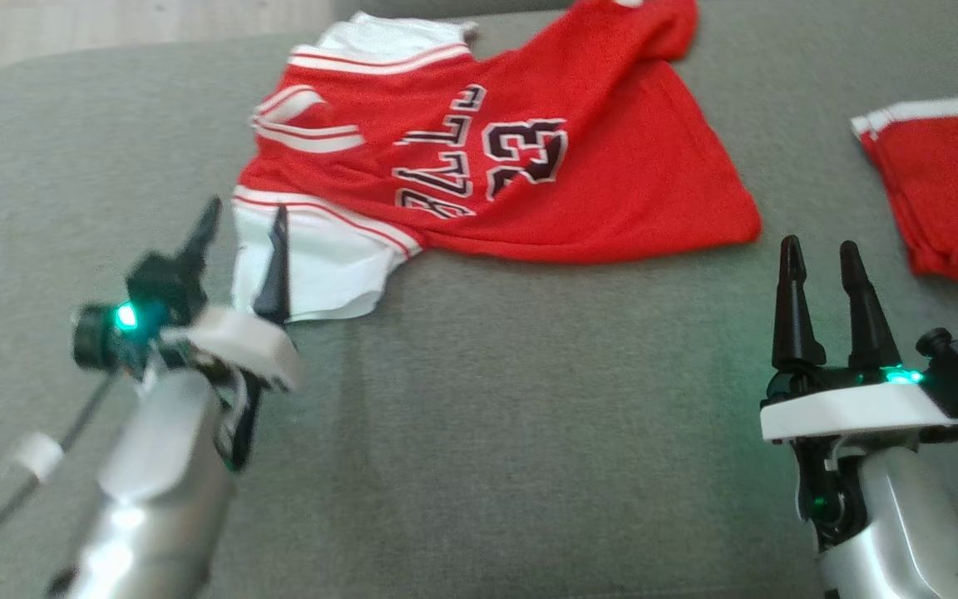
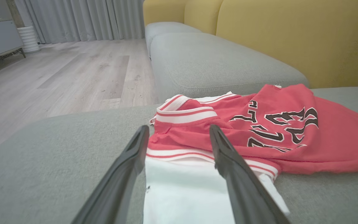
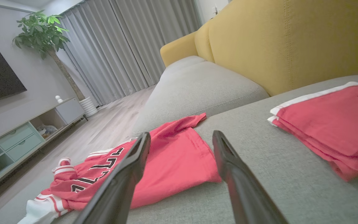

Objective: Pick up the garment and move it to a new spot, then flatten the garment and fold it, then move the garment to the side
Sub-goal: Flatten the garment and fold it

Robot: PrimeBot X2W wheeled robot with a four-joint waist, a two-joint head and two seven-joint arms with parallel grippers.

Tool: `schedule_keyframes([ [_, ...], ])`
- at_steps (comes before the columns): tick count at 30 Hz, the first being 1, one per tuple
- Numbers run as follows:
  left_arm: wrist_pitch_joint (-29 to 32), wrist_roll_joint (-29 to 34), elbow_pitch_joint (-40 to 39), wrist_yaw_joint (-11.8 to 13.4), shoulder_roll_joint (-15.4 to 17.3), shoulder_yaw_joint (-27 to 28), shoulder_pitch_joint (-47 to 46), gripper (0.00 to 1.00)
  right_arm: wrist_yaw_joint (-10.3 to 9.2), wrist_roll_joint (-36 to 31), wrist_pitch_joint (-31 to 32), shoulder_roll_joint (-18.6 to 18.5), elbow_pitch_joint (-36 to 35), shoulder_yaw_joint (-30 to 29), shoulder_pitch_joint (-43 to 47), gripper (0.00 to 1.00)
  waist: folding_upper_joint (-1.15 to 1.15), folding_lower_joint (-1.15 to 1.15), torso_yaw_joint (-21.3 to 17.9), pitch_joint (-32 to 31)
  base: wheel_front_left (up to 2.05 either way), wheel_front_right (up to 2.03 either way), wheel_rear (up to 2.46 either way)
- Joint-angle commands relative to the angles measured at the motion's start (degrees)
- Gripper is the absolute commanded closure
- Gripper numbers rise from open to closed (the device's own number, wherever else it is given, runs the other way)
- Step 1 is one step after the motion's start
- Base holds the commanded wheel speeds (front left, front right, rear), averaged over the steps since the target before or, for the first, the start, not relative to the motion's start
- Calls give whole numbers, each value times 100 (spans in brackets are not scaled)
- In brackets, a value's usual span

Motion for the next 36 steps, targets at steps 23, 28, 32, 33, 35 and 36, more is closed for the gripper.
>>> schedule_keyframes([
  [23,856,-173,-1279,634,465,247,965,0,37,-24,127,-8,-382,120,13,0,0,1,34,169,0,0,0],
  [28,985,-194,-1000,608,535,245,806,0,37,-12,112,-8,-381,138,-35,0,0,1,-42,290,0,0,0],
  [32,1020,-221,-746,586,575,255,634,0,37,3,93,-8,-366,157,-71,0,0,1,-94,384,0,0,0],
  [33,1023,-229,-688,588,580,261,597,0,37,9,88,-8,-361,160,-82,0,0,1,-105,403,0,0,0],
  [35,1049,-250,-570,587,586,268,531,0,37,20,77,-8,-350,168,-100,0,0,1,-131,442,0,0,0],
  [36,1086,-257,-508,584,588,261,503,0,37,25,72,-8,-345,170,-109,0,0,1,-143,461,0,0,0],
])
